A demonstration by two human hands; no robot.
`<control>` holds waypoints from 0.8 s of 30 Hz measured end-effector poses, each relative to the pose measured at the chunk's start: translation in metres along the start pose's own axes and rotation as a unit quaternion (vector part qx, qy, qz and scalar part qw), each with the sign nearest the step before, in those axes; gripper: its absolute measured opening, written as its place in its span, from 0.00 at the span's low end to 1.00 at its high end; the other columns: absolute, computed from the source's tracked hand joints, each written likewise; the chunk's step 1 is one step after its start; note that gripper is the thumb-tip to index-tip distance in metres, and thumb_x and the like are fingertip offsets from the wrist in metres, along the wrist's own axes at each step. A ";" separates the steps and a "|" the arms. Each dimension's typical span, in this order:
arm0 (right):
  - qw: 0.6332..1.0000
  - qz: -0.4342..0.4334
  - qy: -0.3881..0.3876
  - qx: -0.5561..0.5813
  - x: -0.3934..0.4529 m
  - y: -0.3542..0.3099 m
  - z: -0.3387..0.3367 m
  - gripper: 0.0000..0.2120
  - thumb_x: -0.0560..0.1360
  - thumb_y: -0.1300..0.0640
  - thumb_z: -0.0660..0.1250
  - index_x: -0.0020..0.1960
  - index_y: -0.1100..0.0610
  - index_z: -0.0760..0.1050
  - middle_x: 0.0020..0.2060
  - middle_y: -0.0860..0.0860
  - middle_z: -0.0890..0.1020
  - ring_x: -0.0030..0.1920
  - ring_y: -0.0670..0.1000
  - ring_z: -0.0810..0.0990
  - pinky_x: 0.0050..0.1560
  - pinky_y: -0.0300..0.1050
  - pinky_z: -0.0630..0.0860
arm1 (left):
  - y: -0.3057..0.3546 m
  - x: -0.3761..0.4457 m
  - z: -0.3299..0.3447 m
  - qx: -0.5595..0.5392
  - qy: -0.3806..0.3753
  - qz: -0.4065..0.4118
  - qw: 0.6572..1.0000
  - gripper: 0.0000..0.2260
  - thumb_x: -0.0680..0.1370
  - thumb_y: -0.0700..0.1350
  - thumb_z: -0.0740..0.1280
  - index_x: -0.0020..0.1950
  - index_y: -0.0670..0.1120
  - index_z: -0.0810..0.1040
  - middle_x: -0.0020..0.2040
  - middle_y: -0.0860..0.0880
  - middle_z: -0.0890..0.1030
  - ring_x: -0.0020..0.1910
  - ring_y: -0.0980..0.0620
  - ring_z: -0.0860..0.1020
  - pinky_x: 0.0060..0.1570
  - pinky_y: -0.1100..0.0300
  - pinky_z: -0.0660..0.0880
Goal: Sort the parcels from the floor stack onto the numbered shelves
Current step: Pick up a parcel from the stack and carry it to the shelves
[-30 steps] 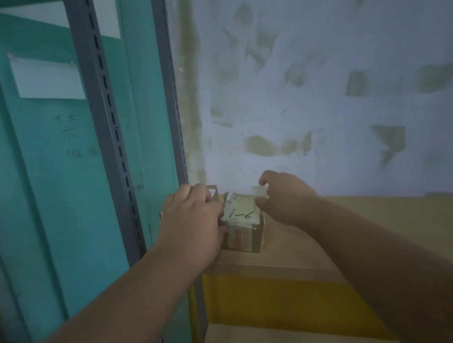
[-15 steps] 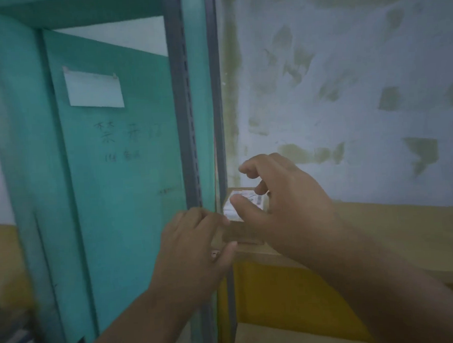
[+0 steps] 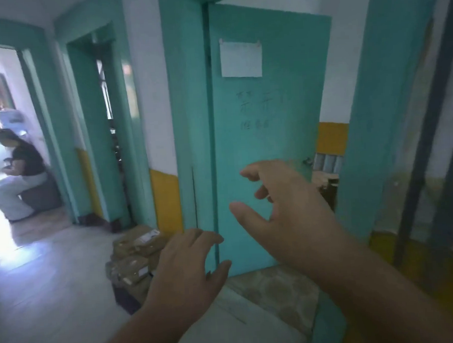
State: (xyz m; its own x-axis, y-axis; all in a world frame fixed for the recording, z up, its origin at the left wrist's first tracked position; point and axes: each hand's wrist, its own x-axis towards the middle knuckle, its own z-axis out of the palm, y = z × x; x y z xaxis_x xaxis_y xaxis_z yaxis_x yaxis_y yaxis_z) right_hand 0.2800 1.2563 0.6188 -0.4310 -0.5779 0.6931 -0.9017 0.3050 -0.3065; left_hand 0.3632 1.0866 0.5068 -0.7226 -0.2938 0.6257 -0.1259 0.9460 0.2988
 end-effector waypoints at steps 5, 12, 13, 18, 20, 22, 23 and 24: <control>0.997 -0.036 -0.055 0.031 0.050 -0.022 0.095 0.22 0.74 0.38 0.64 0.65 0.44 0.71 0.56 0.39 0.74 0.52 0.41 0.75 0.54 0.41 0.75 | -0.098 -0.002 0.000 0.032 -0.001 -0.079 0.996 0.21 0.71 0.61 0.66 0.61 0.56 0.78 0.58 0.56 0.79 0.58 0.52 0.75 0.57 0.53 0.73; 0.985 -0.063 -0.115 0.115 0.143 -0.036 0.257 0.22 0.73 0.38 0.65 0.64 0.45 0.72 0.56 0.41 0.74 0.50 0.42 0.75 0.52 0.43 0.74 | -0.241 0.012 0.001 0.076 0.012 -0.167 0.983 0.19 0.67 0.54 0.73 0.57 0.59 0.75 0.51 0.57 0.81 0.47 0.54 0.75 0.43 0.65 0.69; 0.980 -0.062 -0.132 0.133 0.158 -0.040 0.281 0.21 0.74 0.39 0.66 0.64 0.46 0.72 0.56 0.42 0.75 0.49 0.42 0.75 0.51 0.43 0.74 | -0.264 0.013 0.000 0.084 -0.003 -0.186 0.979 0.19 0.68 0.54 0.74 0.57 0.58 0.76 0.51 0.57 0.80 0.47 0.53 0.76 0.44 0.64 0.69; 0.958 -0.065 -0.203 0.193 0.228 -0.073 0.399 0.20 0.75 0.42 0.68 0.64 0.46 0.73 0.58 0.45 0.76 0.50 0.44 0.76 0.48 0.37 0.72 | -0.380 0.014 -0.009 0.104 -0.057 -0.293 0.949 0.15 0.73 0.58 0.72 0.58 0.58 0.77 0.52 0.57 0.79 0.51 0.53 0.76 0.50 0.58 0.75; 0.951 -0.062 -0.225 0.203 0.249 -0.091 0.448 0.20 0.75 0.42 0.68 0.64 0.46 0.73 0.60 0.44 0.76 0.50 0.43 0.76 0.46 0.31 0.68 | -0.427 0.014 -0.013 0.108 -0.053 -0.313 0.942 0.15 0.74 0.58 0.72 0.59 0.58 0.77 0.53 0.58 0.78 0.52 0.54 0.75 0.52 0.59 0.74; 0.948 -0.058 -0.238 0.201 0.267 -0.108 0.497 0.20 0.75 0.42 0.68 0.64 0.46 0.73 0.60 0.44 0.76 0.49 0.41 0.75 0.43 0.28 0.66 | -0.477 0.014 -0.013 0.105 -0.050 -0.323 0.939 0.16 0.74 0.58 0.72 0.60 0.58 0.77 0.55 0.58 0.78 0.54 0.55 0.75 0.54 0.59 0.74; 0.949 -0.054 -0.240 0.198 0.275 -0.116 0.520 0.20 0.75 0.42 0.69 0.64 0.46 0.73 0.60 0.44 0.76 0.49 0.41 0.76 0.43 0.28 0.66 | -0.503 0.015 -0.012 0.101 -0.051 -0.322 0.940 0.16 0.74 0.58 0.72 0.60 0.58 0.77 0.55 0.58 0.78 0.54 0.55 0.75 0.55 0.58 0.74; 0.951 -0.046 -0.239 0.192 0.283 -0.121 0.542 0.19 0.75 0.42 0.69 0.64 0.46 0.73 0.60 0.44 0.76 0.49 0.41 0.76 0.43 0.28 0.66 | -0.529 0.017 -0.010 0.094 -0.058 -0.319 0.941 0.16 0.74 0.58 0.72 0.61 0.58 0.77 0.56 0.58 0.78 0.54 0.54 0.75 0.55 0.57 0.75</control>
State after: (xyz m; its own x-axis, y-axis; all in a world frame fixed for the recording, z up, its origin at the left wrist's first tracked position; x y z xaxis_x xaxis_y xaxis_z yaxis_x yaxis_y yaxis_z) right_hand 0.2492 0.6458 0.4983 -0.2335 -0.8949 0.3802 -0.8424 -0.0091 -0.5388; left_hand 0.4246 0.5795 0.3663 -0.5273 -0.8032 0.2771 -0.6693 0.5936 0.4468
